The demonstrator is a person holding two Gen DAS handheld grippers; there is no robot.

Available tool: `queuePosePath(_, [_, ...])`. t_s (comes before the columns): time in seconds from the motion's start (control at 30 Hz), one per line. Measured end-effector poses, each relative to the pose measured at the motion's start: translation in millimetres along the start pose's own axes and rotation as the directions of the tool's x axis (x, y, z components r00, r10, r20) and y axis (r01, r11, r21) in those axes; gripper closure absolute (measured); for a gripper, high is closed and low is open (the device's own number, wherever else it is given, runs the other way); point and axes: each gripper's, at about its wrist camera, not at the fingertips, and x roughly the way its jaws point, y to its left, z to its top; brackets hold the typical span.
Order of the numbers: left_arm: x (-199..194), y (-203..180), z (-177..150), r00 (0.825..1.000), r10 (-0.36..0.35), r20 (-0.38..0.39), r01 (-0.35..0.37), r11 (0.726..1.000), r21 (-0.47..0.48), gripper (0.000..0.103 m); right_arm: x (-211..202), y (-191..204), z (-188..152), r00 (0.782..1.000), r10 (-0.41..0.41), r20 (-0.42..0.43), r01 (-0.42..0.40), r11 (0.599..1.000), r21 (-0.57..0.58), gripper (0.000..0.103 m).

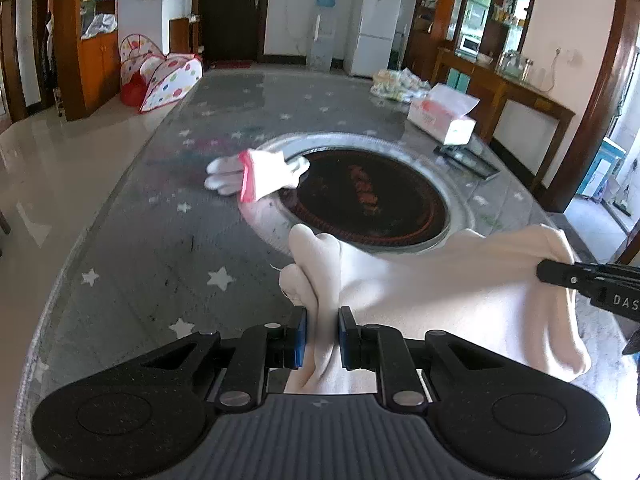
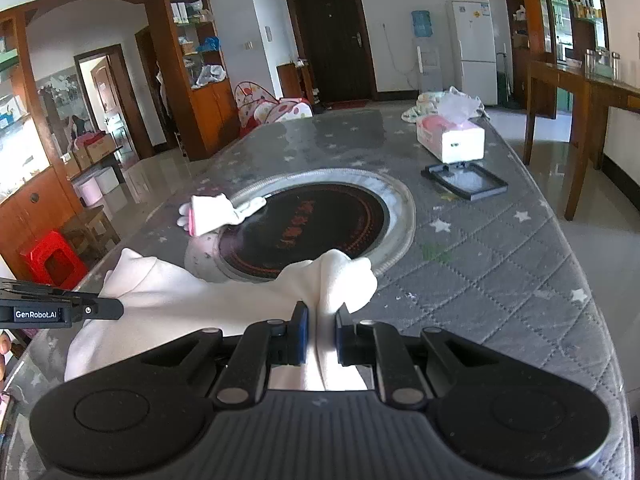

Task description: Fold clothes

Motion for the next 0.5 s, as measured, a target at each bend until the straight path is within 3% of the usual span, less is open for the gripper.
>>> queuePosePath(0.5, [29,9,-9,0.998,0.011,-0.059,-0.012,1.0,-0.015,0.085,34,-15,-14,0.998,-0.026,-0.062,0.028,0.999,0.023,0.091])
